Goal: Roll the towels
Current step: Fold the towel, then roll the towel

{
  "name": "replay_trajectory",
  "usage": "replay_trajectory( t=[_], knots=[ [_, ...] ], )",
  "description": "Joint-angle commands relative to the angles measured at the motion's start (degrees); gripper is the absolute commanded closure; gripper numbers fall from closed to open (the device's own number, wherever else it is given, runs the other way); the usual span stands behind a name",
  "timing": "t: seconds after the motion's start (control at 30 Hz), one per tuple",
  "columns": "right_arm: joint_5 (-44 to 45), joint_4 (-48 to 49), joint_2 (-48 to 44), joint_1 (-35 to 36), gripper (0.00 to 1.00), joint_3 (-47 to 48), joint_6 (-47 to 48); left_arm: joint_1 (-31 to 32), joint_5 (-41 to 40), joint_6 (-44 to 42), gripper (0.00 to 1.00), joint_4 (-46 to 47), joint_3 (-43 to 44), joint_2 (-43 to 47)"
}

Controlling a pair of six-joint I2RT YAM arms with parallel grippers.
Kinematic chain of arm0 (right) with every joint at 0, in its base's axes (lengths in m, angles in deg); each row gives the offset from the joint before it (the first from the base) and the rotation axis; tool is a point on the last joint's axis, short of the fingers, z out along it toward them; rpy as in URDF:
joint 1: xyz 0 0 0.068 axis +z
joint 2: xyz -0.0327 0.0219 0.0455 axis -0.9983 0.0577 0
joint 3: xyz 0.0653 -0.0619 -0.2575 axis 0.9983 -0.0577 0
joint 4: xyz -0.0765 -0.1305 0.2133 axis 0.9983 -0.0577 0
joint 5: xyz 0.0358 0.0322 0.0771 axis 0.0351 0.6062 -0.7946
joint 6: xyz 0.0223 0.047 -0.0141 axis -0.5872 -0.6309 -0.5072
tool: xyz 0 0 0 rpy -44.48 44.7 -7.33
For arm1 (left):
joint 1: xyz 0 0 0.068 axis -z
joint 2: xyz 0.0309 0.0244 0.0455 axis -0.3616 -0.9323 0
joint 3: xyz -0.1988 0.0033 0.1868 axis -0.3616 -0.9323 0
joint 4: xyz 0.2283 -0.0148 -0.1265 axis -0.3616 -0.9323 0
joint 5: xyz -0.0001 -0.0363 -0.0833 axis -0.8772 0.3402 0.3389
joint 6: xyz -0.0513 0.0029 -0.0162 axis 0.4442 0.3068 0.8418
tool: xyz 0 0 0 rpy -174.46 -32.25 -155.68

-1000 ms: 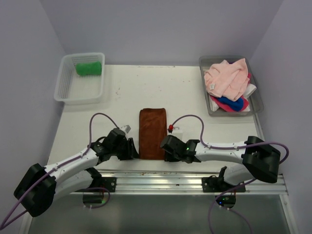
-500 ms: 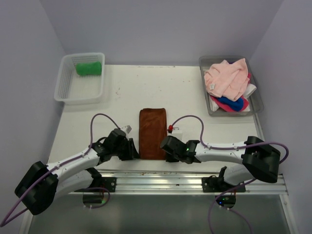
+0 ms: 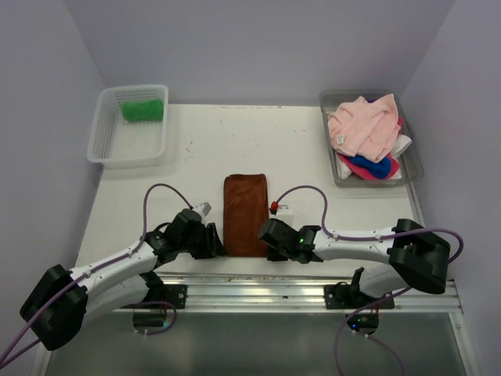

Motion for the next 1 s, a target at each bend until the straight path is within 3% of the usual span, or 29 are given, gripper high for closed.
replay_trajectory(
  t=[0.0, 0.3, 0.57, 0.8, 0.97],
  knots=[
    [1.3, 0.5, -0.2, 0.3, 0.82, -0.3, -1.2, 0.8, 0.0, -0.4, 0.53, 0.4, -1.1, 1.2],
    [1.4, 0.3, -0.3, 0.3, 0.81, -0.2, -1.1, 1.8, -1.2, 0.2, 0.64, 3.0, -0.5, -3.8],
    [1.7, 0.2, -2.4, 0.4, 0.68, -1.3, -1.7, 1.9, -0.2, 1.2, 0.8, 5.9, -1.9, -7.3],
    [1.0, 1.9, -2.5, 0.4, 0.69, -2.0, -1.6, 1.9, -0.8, 1.3, 0.92, 5.0, -1.3, -7.2],
    [-0.4, 5.8, -0.9, 0.4, 0.77, -2.5, -1.0, 1.9, -1.5, 1.4, 1.0, 3.4, -0.5, -6.2]
  ],
)
